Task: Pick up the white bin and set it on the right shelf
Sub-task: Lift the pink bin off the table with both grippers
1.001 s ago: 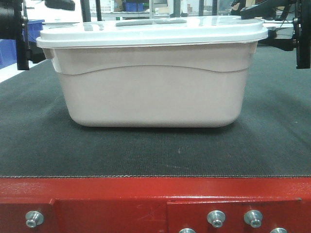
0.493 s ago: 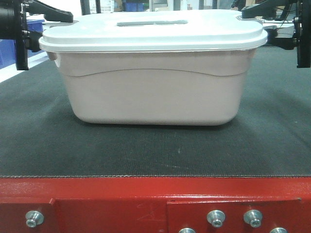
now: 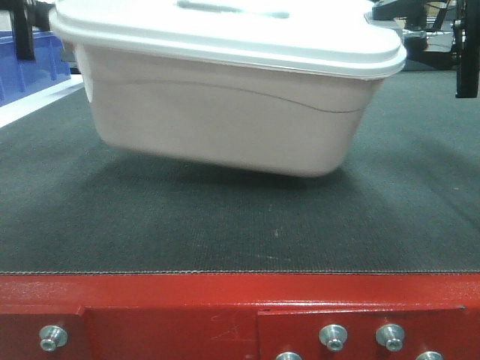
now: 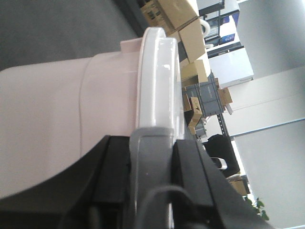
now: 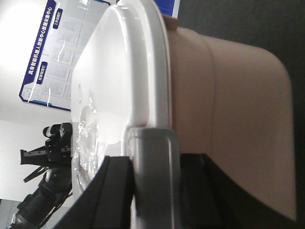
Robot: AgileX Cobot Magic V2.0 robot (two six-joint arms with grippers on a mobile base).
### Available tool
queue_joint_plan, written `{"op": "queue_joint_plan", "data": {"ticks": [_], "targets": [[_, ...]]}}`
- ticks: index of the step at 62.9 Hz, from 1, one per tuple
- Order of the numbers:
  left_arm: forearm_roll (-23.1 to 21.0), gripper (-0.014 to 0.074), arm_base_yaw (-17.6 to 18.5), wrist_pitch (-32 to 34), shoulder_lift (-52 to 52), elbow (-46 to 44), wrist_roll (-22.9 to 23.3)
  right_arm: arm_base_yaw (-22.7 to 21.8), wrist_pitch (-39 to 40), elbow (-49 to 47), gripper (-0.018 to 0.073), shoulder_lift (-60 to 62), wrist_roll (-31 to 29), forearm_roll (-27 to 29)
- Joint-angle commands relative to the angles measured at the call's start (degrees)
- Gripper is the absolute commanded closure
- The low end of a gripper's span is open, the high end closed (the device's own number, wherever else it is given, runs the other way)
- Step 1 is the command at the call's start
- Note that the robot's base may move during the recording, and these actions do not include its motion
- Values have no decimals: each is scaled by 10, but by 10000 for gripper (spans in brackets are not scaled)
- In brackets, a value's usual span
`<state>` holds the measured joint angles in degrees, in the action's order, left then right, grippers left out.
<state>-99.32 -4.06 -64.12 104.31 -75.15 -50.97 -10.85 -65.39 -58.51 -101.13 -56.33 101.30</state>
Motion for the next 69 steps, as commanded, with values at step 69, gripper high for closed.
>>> {"op": "queue_joint_plan", "data": {"ticks": [69], "targets": [[-79,722,42,-115,-82,-78,-2,0,-78,-72,308,105,-22,83]]}}
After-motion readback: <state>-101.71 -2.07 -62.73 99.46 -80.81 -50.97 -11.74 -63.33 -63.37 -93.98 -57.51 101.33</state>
